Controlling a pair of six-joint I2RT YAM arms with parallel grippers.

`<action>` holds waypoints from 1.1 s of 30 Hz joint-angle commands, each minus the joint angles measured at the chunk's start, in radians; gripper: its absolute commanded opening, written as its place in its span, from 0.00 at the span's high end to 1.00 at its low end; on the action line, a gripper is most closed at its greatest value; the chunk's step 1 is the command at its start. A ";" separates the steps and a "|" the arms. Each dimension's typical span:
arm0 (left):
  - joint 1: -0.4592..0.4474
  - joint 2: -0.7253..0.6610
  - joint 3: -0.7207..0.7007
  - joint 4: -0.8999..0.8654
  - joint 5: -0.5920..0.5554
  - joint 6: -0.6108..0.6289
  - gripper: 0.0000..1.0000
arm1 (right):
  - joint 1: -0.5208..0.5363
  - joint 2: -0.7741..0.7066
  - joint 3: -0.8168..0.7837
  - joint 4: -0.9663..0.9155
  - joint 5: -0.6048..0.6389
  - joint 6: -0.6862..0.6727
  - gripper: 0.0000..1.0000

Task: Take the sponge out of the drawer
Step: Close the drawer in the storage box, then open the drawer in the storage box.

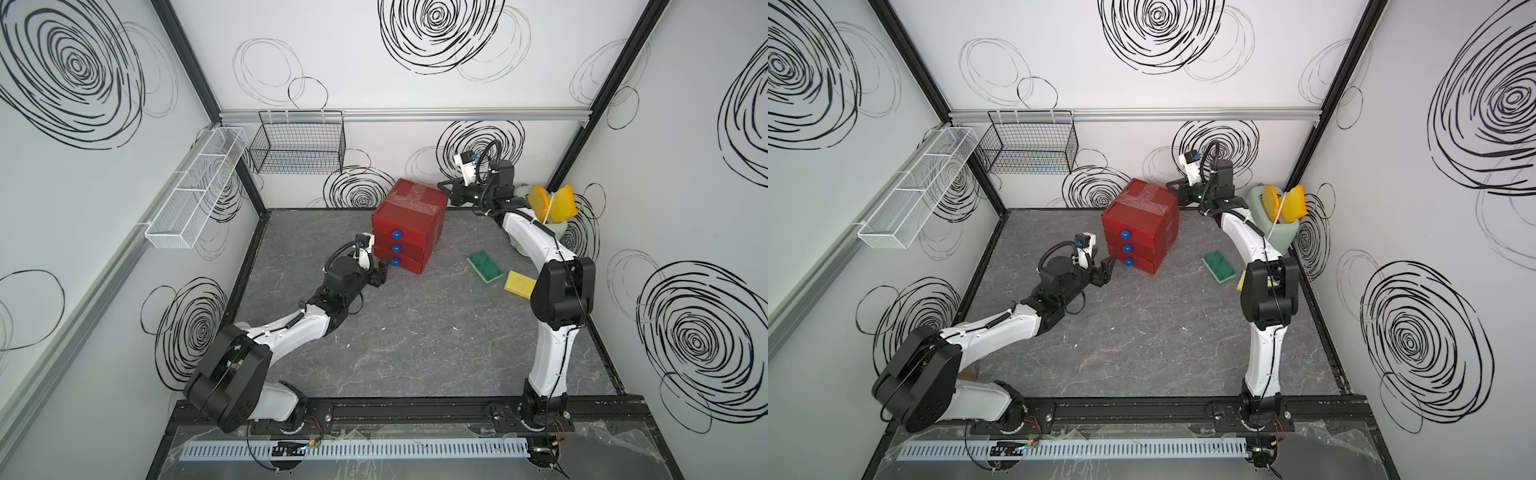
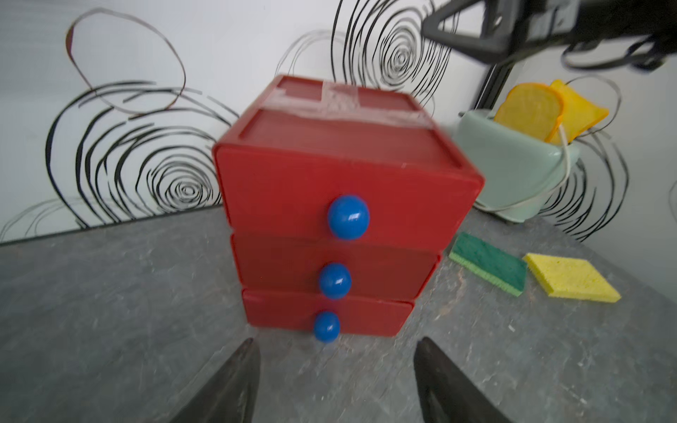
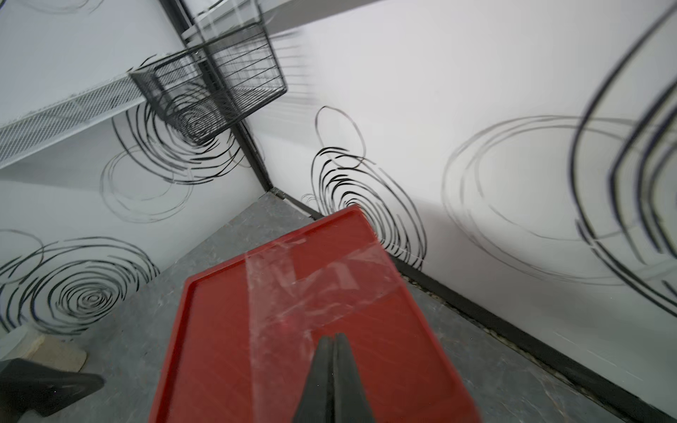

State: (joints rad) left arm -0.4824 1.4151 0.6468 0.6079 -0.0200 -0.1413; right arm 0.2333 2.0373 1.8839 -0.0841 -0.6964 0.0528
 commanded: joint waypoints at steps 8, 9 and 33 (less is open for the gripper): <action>0.041 0.188 0.054 0.220 0.133 0.003 0.30 | 0.132 0.118 0.154 -0.330 0.074 -0.212 0.75; 0.042 0.207 0.073 0.220 0.145 0.009 0.30 | 0.133 0.139 0.174 -0.348 0.075 -0.213 0.75; 0.050 0.444 0.269 0.183 0.174 0.048 0.30 | 0.149 0.224 0.184 -0.421 0.094 -0.246 0.76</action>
State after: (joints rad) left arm -0.4438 1.8381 0.8814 0.7555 0.1486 -0.1150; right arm 0.3767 2.2063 2.0964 -0.3904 -0.6212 -0.1711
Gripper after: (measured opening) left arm 0.695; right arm 0.237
